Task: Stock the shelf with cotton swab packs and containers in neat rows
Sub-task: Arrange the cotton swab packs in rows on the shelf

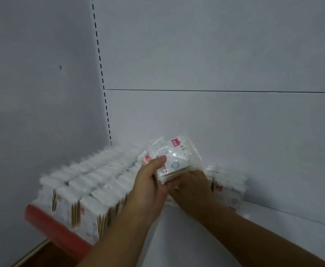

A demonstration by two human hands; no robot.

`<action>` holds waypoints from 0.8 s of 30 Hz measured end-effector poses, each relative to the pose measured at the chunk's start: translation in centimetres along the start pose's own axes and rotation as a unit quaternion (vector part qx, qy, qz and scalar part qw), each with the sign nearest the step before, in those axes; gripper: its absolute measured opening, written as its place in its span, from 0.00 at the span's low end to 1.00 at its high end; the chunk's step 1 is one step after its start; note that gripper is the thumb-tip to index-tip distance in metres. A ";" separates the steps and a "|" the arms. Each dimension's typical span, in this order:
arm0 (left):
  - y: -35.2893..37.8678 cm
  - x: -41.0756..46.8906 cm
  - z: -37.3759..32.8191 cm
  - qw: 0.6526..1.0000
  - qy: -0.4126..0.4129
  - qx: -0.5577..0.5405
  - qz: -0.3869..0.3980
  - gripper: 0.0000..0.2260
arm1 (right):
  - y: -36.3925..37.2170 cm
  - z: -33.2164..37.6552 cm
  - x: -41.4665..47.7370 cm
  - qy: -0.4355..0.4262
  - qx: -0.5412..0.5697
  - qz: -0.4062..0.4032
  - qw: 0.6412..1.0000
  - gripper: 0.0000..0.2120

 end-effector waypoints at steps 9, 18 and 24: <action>0.0 4.5 4.4 0.985 -0.103 -0.110 0.087 0.10 | 0.5 -1.3 -1.2 -0.079 -0.045 -0.077 0.993 0.16; -0.2 4.1 4.4 0.978 -0.105 -0.118 0.136 0.31 | -6.0 -2.6 0.5 0.036 0.159 -0.100 0.981 0.15; -0.9 4.6 5.8 0.986 -0.105 -0.030 0.123 0.30 | -8.2 -3.9 2.0 0.160 0.292 0.078 0.940 0.18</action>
Point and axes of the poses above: each hand's wrist, its own x-axis towards the middle knuckle, its own y-axis out of the palm, z = x × y, the point moved 6 cm from there along x, towards the middle knuckle, and after that the axes turned 14 degrees about x, right-handed, at the moved point
